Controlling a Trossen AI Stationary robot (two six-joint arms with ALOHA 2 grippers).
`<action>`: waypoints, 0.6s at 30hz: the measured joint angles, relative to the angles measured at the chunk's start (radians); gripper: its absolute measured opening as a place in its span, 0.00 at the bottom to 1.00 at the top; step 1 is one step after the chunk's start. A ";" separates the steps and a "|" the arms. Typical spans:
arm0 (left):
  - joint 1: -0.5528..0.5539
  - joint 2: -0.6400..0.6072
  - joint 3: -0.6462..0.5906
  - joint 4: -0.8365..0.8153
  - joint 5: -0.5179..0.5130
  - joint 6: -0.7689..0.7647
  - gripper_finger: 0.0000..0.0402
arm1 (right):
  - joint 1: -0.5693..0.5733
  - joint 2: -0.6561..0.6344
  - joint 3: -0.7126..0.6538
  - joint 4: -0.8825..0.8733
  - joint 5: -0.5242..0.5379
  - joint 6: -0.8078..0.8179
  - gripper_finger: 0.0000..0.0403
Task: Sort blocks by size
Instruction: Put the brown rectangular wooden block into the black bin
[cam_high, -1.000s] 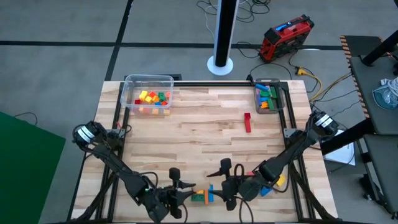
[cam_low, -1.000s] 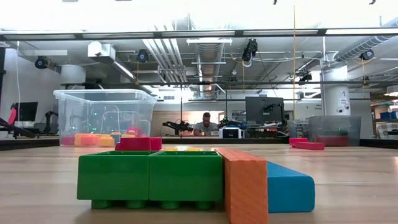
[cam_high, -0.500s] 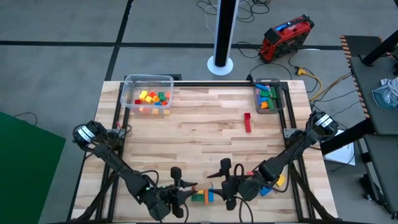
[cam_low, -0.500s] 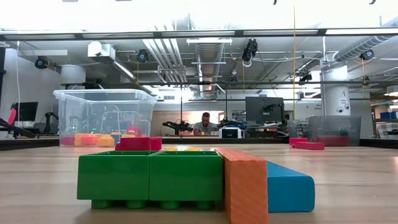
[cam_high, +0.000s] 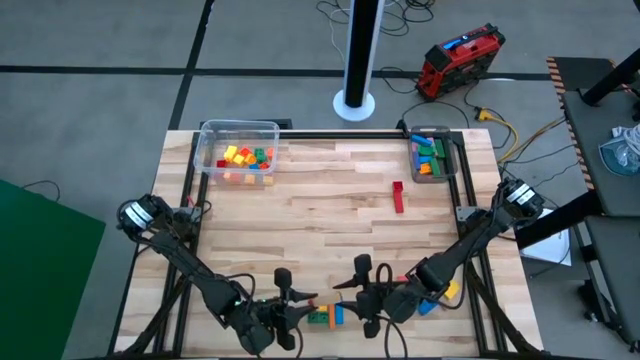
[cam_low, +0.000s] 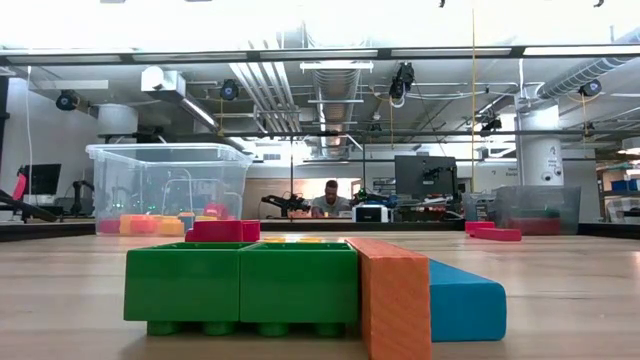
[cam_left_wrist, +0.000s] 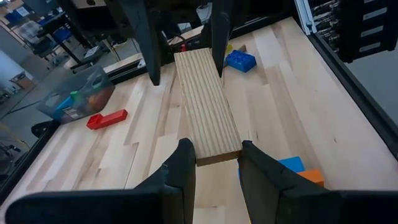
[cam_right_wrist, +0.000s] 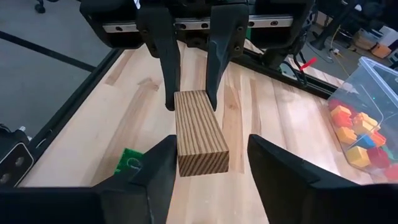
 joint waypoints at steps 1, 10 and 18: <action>0.000 0.000 0.000 0.000 -0.001 0.005 0.20 | 0.000 0.000 0.000 0.000 0.000 0.000 0.44; 0.000 0.000 0.000 0.001 -0.010 0.013 0.21 | 0.000 0.000 0.000 -0.001 -0.006 -0.008 0.26; -0.001 0.000 0.000 -0.035 -0.102 -0.052 0.32 | -0.001 -0.002 0.000 -0.013 0.010 -0.014 0.24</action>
